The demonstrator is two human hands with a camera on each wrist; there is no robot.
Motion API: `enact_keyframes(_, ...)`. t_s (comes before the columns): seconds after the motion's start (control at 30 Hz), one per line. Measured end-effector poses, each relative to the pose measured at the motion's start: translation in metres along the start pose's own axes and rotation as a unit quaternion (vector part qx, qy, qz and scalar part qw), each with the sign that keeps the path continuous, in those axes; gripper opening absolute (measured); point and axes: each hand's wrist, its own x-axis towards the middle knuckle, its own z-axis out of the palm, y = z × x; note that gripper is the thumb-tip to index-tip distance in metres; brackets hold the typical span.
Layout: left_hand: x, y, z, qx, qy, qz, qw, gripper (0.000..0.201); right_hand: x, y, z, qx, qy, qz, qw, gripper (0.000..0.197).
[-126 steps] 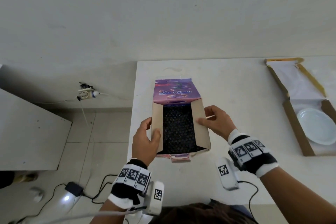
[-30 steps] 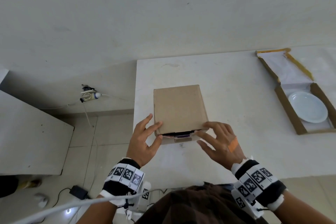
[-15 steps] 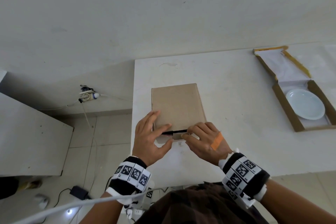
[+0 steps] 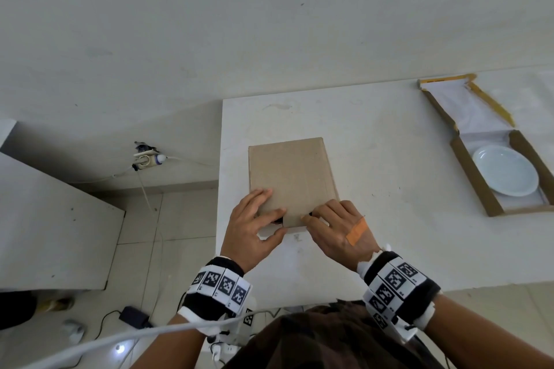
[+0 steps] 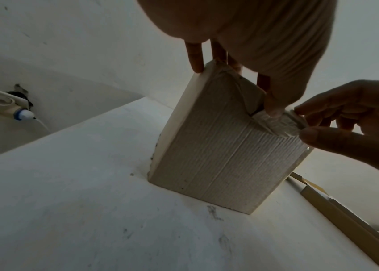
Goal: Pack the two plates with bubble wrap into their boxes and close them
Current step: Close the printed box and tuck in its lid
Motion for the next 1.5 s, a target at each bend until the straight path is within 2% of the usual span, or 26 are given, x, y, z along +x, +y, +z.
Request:
enact_keyframes(0.27, -0.0018, -0.0004, 0.0002, 0.011, -0.005, 0.018, 1.0, 0.035, -0.0027, 0.0015, -0.0005, 0.009, -0.007, -0.011, 1.0, 0.007)
enact_keyframes(0.63, -0.0011, -0.0013, 0.0033, 0.011, 0.005, 0.018, 1.0, 0.028, -0.0012, 0.0002, 0.0019, 0.008, 0.009, 0.002, 1.0, 0.011)
enact_keyframes(0.87, -0.0019, -0.0068, 0.0021, 0.081, -0.018, 0.088, 0.993, 0.029, -0.0021, -0.0003, 0.0035, 0.008, 0.005, -0.005, 1.0, 0.006)
enact_keyframes(1.13, -0.0024, -0.0029, 0.005, 0.033, 0.006, 0.04, 0.999, 0.027, -0.0007, -0.0011, 0.0033, 0.007, 0.016, 0.016, 1.0, 0.007)
enact_keyframes(1.33, 0.0007, -0.0029, 0.0029, 0.019, 0.008, 0.023, 1.0, 0.034, 0.001, -0.003, 0.0026, 0.017, 0.019, 0.036, 0.999, 0.004)
enact_keyframes(1.4, 0.0013, -0.0032, 0.0024, 0.021, 0.007, 0.018, 1.0, 0.038, 0.0016, -0.0044, 0.0023, 0.026, 0.015, 0.05, 0.998, 0.008)
enact_keyframes(1.5, 0.0018, -0.0039, 0.0027, 0.016, 0.011, 0.016, 1.0, 0.04, 0.0008, -0.0017, 0.0007, 0.028, 0.002, 0.107, 0.994, 0.027)
